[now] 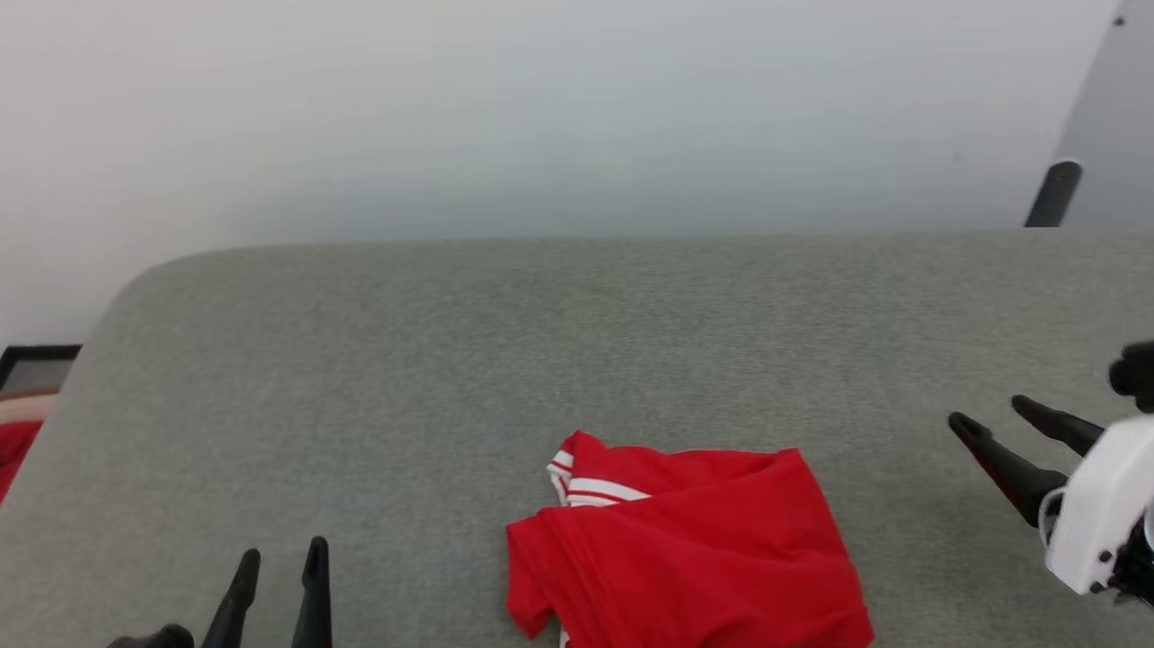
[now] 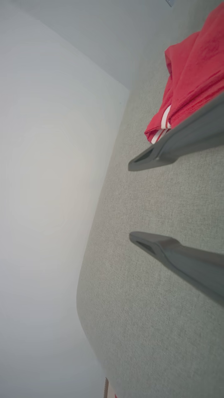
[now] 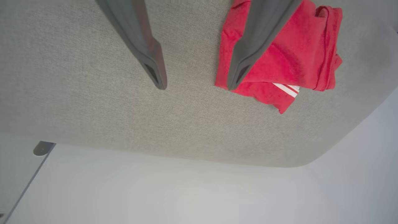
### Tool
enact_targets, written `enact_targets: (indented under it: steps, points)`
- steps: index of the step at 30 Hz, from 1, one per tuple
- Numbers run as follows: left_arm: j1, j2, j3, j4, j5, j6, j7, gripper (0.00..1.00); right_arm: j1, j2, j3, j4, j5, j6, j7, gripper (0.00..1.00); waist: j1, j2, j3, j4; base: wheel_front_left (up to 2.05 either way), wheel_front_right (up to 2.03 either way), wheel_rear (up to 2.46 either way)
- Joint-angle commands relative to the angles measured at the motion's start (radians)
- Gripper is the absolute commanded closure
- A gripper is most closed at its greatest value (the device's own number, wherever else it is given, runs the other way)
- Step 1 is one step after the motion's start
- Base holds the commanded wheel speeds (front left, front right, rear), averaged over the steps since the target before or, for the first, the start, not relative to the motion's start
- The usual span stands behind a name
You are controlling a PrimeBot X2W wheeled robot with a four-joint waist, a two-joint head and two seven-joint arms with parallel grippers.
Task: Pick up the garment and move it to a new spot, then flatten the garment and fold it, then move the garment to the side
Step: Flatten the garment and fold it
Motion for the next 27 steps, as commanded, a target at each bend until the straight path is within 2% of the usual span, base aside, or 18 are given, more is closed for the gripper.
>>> enact_targets:
  steps: [1,8,13,21,27]
  points:
    - [0.016,0.000,0.007,-0.001,0.010,-0.003,0.001,0.00,0.021,-0.008,-0.007,-0.006,-0.011,-0.001,-0.032,0.00,0.0000,0.0000,-0.007,-0.032,0.00,0.00,0.00]
    - [0.022,-0.001,0.011,-0.015,0.050,-0.003,0.001,0.00,0.091,-0.047,-0.013,0.026,-0.061,-0.001,-0.234,0.00,0.0000,0.0000,-0.005,-0.065,0.00,0.00,0.00]
    - [0.032,-0.005,0.022,-0.018,0.078,-0.003,0.001,0.00,0.133,-0.051,-0.010,0.058,-0.088,-0.001,-0.355,0.00,0.0000,0.0000,-0.009,-0.073,0.00,0.00,0.00]
    - [0.052,-0.014,0.055,-0.040,0.144,-0.003,0.001,0.00,0.193,-0.037,-0.033,0.104,-0.107,-0.001,-0.457,0.00,0.0000,0.0000,-0.017,-0.072,0.00,0.00,0.00]
    - [0.062,-0.017,0.067,-0.055,0.189,-0.003,0.001,0.00,0.228,-0.014,-0.060,0.109,-0.110,-0.001,-0.493,0.00,0.0000,0.0000,-0.021,-0.068,0.00,0.00,0.00]
